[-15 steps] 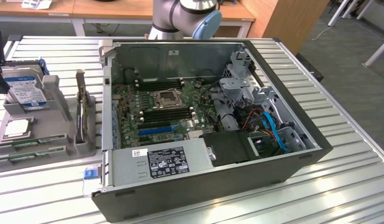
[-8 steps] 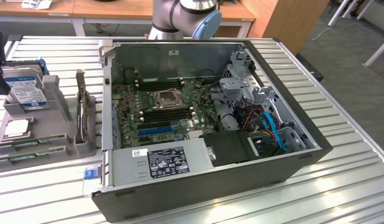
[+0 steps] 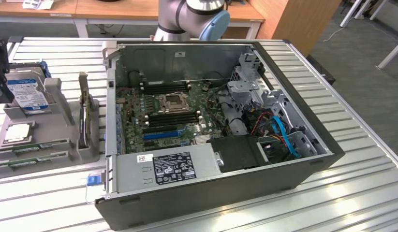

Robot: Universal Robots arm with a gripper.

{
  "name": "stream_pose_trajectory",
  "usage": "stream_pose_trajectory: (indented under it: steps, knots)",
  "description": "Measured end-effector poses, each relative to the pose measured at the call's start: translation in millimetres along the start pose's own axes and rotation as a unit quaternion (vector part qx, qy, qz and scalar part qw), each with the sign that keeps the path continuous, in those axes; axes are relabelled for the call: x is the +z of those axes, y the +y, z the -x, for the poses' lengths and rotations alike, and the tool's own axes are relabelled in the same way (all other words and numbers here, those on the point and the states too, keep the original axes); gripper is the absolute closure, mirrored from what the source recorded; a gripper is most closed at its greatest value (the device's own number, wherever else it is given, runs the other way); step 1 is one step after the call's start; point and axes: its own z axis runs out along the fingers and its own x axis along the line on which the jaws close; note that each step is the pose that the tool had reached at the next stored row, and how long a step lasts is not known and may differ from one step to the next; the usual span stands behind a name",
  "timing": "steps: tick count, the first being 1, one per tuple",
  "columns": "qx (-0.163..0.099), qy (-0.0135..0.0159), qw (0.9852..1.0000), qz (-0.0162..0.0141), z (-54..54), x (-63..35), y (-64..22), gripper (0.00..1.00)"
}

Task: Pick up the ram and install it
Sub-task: 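Pick up the ram and move it above insertion slot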

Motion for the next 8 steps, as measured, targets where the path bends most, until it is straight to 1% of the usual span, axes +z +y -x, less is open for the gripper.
stream_pose_trajectory:
  steps: [8]
  knots:
    - [0.000, 0.0000, 1.0000, 0.0000, -0.1, 7.1, -0.3, 0.90]
